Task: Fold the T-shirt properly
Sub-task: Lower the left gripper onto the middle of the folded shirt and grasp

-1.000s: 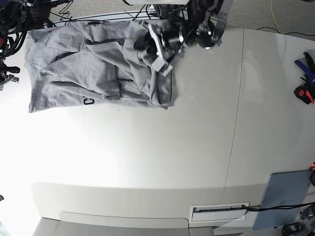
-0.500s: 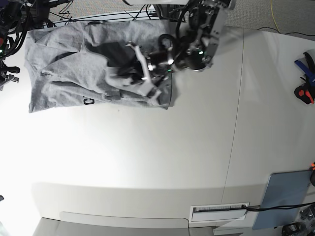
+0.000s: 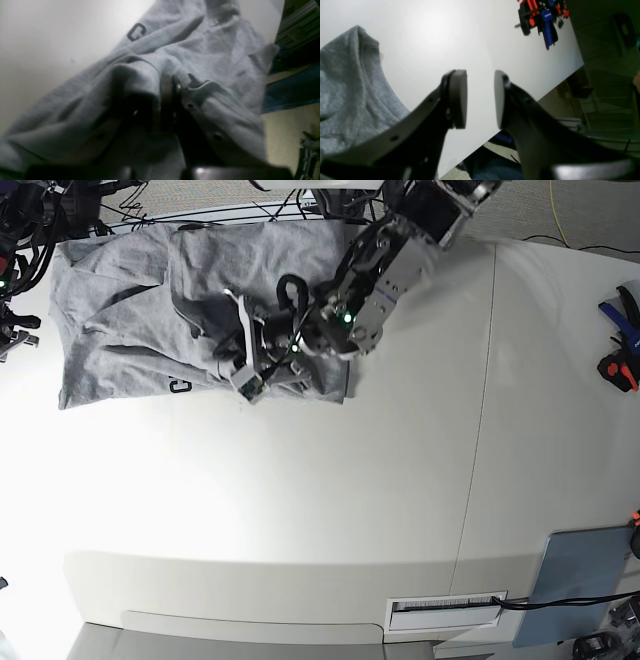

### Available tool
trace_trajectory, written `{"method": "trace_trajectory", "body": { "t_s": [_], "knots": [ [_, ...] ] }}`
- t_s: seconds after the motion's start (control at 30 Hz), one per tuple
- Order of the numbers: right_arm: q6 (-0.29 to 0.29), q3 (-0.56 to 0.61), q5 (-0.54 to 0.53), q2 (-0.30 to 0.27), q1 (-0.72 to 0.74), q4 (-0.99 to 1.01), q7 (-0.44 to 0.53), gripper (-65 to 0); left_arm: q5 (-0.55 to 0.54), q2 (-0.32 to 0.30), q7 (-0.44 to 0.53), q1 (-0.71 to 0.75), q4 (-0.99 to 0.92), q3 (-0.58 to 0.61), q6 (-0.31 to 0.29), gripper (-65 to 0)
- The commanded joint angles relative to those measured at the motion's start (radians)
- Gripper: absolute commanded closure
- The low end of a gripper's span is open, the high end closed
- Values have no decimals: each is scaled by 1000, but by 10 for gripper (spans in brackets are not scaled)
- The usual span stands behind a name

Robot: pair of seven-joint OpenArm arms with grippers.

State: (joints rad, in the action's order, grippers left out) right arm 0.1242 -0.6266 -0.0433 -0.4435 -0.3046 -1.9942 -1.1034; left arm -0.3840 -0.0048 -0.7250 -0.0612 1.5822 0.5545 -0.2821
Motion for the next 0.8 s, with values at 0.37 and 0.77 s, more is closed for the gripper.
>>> {"method": "trace_trajectory", "body": {
  "t_s": [0.37,0.77],
  "knots": [
    [-5,-10,8,-19,5,-14,14,-186,-12,121,43,-47,-76,0,-82,0],
    [-5,-10,8,-19,5,-14,8,-186,-12,138,35,-75,-76,0,-82,-265]
  ]
}}
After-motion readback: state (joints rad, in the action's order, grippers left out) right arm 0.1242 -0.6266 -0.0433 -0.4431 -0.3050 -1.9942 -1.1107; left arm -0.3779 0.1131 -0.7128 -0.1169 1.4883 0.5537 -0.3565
